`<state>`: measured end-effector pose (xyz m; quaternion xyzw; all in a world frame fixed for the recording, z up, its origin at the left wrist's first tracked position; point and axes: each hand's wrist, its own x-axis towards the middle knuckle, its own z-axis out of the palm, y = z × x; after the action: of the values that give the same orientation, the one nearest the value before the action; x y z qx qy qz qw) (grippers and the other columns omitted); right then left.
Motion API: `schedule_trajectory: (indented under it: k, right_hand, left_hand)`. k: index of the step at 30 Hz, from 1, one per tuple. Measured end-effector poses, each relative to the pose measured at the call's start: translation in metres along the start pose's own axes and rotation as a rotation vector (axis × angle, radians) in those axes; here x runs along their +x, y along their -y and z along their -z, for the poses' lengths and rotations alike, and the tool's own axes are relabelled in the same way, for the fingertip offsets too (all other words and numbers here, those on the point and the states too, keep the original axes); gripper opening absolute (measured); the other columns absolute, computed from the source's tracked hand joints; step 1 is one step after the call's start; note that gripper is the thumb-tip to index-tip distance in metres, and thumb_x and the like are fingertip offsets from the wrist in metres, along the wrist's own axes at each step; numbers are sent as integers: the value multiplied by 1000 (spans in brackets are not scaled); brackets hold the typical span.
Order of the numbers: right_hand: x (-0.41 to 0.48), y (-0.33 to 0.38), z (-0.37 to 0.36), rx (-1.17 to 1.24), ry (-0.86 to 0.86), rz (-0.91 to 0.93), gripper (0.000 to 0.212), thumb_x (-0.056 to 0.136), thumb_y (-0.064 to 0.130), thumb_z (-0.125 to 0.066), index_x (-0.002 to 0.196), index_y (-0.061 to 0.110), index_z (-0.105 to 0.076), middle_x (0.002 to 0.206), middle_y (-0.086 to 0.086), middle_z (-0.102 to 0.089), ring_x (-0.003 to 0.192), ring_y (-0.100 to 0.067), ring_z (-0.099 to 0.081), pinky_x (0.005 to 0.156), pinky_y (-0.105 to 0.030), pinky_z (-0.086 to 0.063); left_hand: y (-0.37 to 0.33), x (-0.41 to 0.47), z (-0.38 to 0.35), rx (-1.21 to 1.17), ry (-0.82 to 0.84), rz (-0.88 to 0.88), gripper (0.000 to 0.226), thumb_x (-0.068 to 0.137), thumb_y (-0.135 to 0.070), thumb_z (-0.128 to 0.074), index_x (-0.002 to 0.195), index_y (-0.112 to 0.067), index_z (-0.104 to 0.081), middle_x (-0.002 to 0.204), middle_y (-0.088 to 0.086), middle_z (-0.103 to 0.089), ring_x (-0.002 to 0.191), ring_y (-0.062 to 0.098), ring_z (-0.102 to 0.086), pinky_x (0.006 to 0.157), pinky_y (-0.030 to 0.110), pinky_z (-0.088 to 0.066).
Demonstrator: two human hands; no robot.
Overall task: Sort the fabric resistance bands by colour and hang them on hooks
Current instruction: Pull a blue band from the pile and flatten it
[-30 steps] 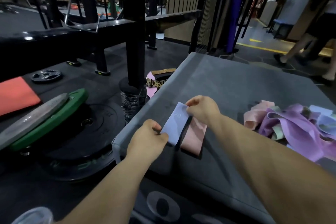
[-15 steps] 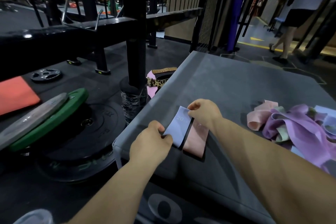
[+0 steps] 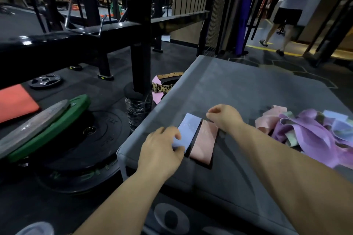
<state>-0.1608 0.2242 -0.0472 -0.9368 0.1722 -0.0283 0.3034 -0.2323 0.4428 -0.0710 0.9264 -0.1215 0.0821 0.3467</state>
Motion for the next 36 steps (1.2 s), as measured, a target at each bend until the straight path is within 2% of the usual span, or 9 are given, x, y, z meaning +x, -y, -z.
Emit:
schedule_trajectory:
  k: [2, 4, 7, 14, 18, 23, 27, 31, 36]
  right_hand:
    - [-4, -7, 8, -75, 36, -24, 21, 92, 29, -59, 96, 15, -73, 84, 0, -68, 91, -22, -65, 75, -24, -42]
    - [-9, -14, 13, -93, 83, -43, 19, 92, 32, -61, 91, 17, -74, 99, -3, -72, 101, -23, -64, 81, -25, -43]
    - [-14, -21, 13, -87, 114, -23, 8, 89, 31, -66, 83, 26, -69, 99, -1, -71, 97, -20, -64, 81, -25, -45]
    - [-14, -27, 4, -130, 66, 12, 11, 88, 36, -67, 78, 31, -65, 83, 4, -67, 72, -17, -60, 70, -24, -40]
    - [-16, -28, 5, -127, 22, 34, 10, 88, 32, -67, 81, 27, -64, 87, 3, -66, 76, -15, -57, 70, -24, -40]
    - [-20, -29, 13, -142, 13, 32, 16, 86, 29, -68, 71, 27, -62, 71, 7, -64, 57, -9, -56, 52, -21, -39]
    - [-22, -35, 17, -145, 19, 16, 15, 85, 31, -70, 71, 26, -64, 73, 6, -65, 65, -12, -58, 60, -25, -41]
    - [-23, -38, 17, -157, 18, 11, 11, 86, 32, -70, 78, 26, -65, 74, 8, -62, 61, -9, -53, 67, -23, -40]
    - [-23, -39, 14, -178, -2, 1, 11, 86, 34, -69, 78, 28, -63, 77, 9, -61, 76, -13, -56, 70, -23, -39]
  left_hand:
    - [-2, -1, -4, -11, 15, -117, 16, 78, -31, -73, 91, -35, -65, 92, -15, -50, 95, 12, -47, 84, 27, -39]
    - [-4, -3, -6, 3, 104, -158, 17, 78, -35, -74, 92, -40, -67, 97, -19, -48, 99, 5, -37, 86, 26, -29]
    - [-5, -4, -10, 48, 195, -164, 25, 79, -36, -74, 100, -46, -67, 105, -23, -45, 106, 2, -28, 87, 25, -18]
    - [-6, -4, -14, 53, 198, -114, 13, 83, -46, -69, 96, -47, -71, 102, -19, -50, 113, 8, -33, 95, 30, -26]
    - [-6, -5, -18, 63, 176, -119, 13, 85, -48, -66, 97, -47, -72, 103, -19, -52, 112, 7, -34, 94, 28, -25]
    - [-9, -8, -21, 43, 159, -144, 14, 83, -49, -67, 96, -48, -72, 102, -21, -50, 109, 6, -33, 91, 27, -22]
    - [-14, -11, -24, 65, 180, -160, 16, 84, -52, -65, 98, -50, -71, 101, -21, -48, 109, 5, -32, 88, 26, -20]
    - [-15, -12, -24, 82, 199, -156, 16, 85, -53, -63, 99, -52, -70, 99, -21, -45, 109, 5, -31, 87, 25, -18]
    - [-13, -12, -26, 67, 204, -155, 16, 84, -53, -64, 99, -52, -70, 98, -20, -45, 108, 6, -32, 90, 26, -22]
